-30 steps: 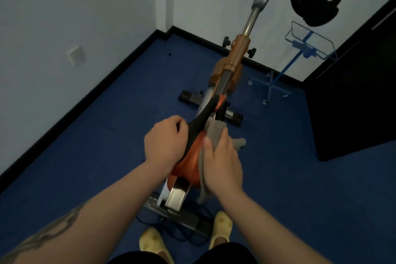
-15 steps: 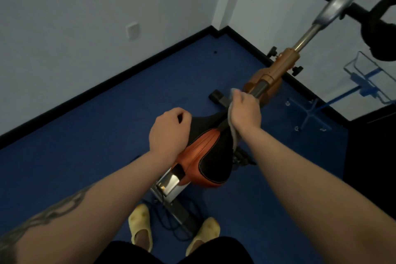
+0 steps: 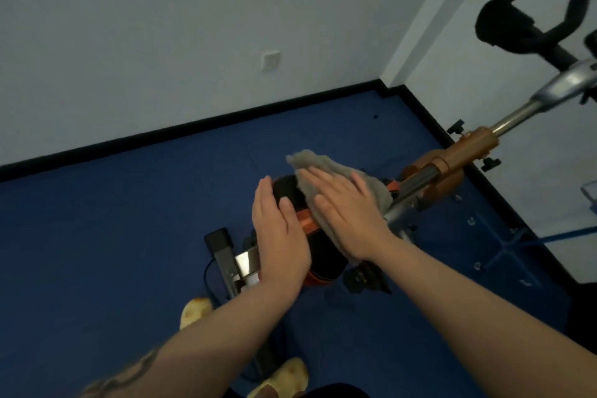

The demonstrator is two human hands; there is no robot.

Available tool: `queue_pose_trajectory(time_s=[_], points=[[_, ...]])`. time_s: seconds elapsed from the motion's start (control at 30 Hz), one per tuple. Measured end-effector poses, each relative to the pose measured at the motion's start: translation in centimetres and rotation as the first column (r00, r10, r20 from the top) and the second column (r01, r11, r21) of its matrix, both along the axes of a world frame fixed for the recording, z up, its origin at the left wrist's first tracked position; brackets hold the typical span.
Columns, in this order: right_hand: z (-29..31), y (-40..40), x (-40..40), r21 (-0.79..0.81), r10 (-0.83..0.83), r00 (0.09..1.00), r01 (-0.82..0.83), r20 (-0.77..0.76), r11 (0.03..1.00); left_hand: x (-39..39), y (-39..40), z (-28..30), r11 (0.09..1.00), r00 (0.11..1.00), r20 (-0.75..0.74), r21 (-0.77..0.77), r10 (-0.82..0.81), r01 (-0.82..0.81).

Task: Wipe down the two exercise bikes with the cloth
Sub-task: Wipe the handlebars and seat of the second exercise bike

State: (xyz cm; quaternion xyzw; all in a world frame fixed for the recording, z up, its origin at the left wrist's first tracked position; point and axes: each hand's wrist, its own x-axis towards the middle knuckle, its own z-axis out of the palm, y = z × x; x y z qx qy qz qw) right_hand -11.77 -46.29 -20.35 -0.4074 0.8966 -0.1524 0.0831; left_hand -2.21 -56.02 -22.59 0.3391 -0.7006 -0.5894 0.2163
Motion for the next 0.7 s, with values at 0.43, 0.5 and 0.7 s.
queue_pose_trajectory(time_s=[0.43, 0.5, 0.7], points=[[-1.1, -1.9, 1.6, 0.033, -0.240, 0.971, 0.240, -0.013, 0.970, -0.1, 1.2, -1.1, 0.982, 0.975, -0.115, 0.043, 0.189, -0.185], [-0.4, -2.6, -1.0, 0.097, -0.372, 0.928, 0.372, -0.019, 0.923, -0.2, 1.2, -1.0, 0.979, 0.973, -0.115, 0.064, 0.198, -0.192], [-0.9, -1.5, 3.9, -0.003, -0.019, 0.998, 0.018, -0.065, 1.000, 0.0, 1.3, -1.3, 0.968, 0.955, -0.179, 0.135, 0.236, -0.213]])
